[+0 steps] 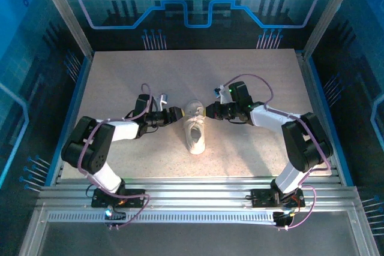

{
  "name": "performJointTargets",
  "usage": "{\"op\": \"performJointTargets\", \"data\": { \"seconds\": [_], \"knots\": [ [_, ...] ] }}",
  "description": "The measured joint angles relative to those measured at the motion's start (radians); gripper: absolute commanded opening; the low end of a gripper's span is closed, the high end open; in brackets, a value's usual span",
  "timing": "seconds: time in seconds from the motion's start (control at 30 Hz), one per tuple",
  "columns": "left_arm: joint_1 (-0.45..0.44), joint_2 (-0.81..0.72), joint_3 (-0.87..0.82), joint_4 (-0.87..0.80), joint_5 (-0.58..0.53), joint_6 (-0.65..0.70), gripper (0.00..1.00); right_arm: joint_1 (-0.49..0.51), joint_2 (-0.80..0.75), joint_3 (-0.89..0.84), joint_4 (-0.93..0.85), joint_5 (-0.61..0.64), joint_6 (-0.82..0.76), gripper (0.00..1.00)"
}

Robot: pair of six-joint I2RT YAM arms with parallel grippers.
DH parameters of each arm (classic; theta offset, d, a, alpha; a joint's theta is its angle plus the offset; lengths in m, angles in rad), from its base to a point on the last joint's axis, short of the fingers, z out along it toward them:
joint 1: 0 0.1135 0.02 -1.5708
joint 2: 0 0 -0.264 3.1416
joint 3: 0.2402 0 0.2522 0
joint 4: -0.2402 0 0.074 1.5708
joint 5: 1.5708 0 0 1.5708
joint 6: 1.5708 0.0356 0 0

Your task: Tie the shoes

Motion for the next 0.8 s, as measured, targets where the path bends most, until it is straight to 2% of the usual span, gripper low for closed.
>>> {"op": "performJointTargets", "data": {
  "seconds": [0.13,0.23,0.27,0.37,0.43,0.57,0.8],
  "knots": [
    [-0.013,0.062,0.0,0.108,0.014,-0.074,0.64,0.0,0.0,0.0,0.0,0.0,0.0,0.0],
    [-0.025,0.103,0.0,0.19,0.027,-0.131,0.56,0.0,0.0,0.0,0.001,0.0,0.0,0.0],
    [-0.027,0.113,0.0,0.209,0.03,-0.148,0.51,0.0,0.0,0.0,0.002,0.0,0.0,0.0],
    [-0.031,0.146,0.0,0.286,0.044,-0.204,0.16,0.0,0.0,0.0,0.003,0.003,0.0,0.0],
    [-0.031,0.151,-0.001,0.318,0.055,-0.221,0.0,0.0,0.0,0.0,0.003,0.006,0.0,0.0],
    [-0.031,0.138,-0.001,0.33,0.06,-0.217,0.0,0.0,-0.013,-0.007,0.002,0.016,0.0,0.0],
    [-0.03,0.066,-0.001,0.231,0.059,-0.121,0.0,-0.001,-0.038,-0.015,-0.003,0.033,-0.003,0.0]
  ]
}}
